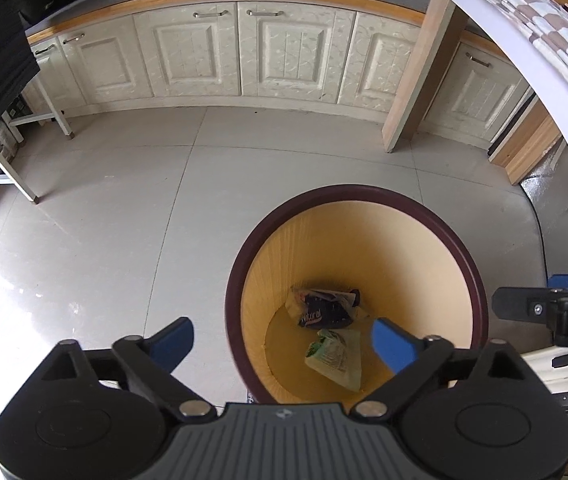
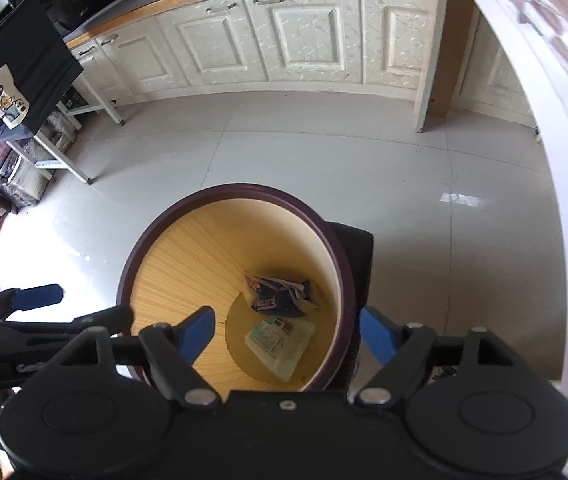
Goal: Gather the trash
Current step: 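Open both grippers to drop the bags into the wastebasket, then move both open tools back toward the table trash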
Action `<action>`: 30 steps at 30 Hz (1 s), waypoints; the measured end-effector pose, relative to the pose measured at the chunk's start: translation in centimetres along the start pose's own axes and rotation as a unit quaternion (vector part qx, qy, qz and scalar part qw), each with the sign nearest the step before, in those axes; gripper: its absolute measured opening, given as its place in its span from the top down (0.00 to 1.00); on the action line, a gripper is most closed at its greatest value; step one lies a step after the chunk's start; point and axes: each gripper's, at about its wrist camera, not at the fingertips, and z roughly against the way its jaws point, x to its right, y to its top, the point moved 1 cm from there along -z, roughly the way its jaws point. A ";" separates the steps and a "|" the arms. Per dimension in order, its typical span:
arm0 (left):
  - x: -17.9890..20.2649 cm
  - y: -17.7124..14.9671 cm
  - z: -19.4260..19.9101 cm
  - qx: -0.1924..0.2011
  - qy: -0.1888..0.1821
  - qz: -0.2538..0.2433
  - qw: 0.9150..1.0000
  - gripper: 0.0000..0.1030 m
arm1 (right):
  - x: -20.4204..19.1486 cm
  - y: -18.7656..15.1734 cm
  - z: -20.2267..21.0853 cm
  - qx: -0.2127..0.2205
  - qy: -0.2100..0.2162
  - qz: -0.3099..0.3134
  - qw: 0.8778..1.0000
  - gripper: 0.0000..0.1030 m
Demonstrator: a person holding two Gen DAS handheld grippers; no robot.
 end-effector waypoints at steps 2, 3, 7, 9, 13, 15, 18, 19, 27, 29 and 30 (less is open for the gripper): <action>-0.2 -0.3 0.3 0.000 0.000 0.004 1.000 0.03 | 0.3 -0.4 0.2 0.002 -0.007 -0.008 1.000 0.18; -0.3 -0.5 0.5 0.000 0.001 0.004 1.000 0.01 | 0.5 -0.7 0.3 0.002 -0.010 -0.013 1.000 0.17; -0.7 -1.3 1.2 -0.001 0.005 0.013 1.000 0.00 | 0.9 -1.7 0.6 0.015 -0.027 -0.026 0.999 0.05; -0.9 -1.7 1.6 0.000 0.007 0.016 1.000 0.00 | 0.8 -2.4 0.7 0.017 -0.037 -0.022 0.999 0.04; -1.4 -2.5 2.1 0.001 0.006 0.023 1.000 0.00 | 0.6 -3.2 1.0 0.021 -0.047 -0.013 0.999 0.00; -1.7 -2.5 2.2 -0.001 0.007 0.023 1.000 0.00 | 0.6 -3.4 1.3 0.025 -0.051 -0.013 0.998 0.00; -1.8 -2.9 2.7 0.000 0.008 0.024 1.000 0.00 | 0.6 -3.8 2.1 0.032 -0.051 -0.019 0.998 0.00; -1.8 -3.0 2.9 0.002 0.005 0.025 1.000 0.00 | 0.4 -4.0 2.5 0.032 -0.049 -0.016 0.998 0.00; -2.7 -4.6 5.7 0.025 -0.001 0.035 0.999 0.00 | -1.3 -5.4 4.8 0.036 -0.055 0.004 0.998 0.00; -2.9 -5.0 6.5 0.032 -0.002 0.036 0.999 0.00 | -1.7 -5.8 5.3 0.040 -0.058 0.007 0.997 0.00; -3.0 -5.2 7.0 0.035 -0.003 0.036 0.999 0.00 | -1.8 -6.0 5.7 0.043 -0.060 0.006 0.997 0.00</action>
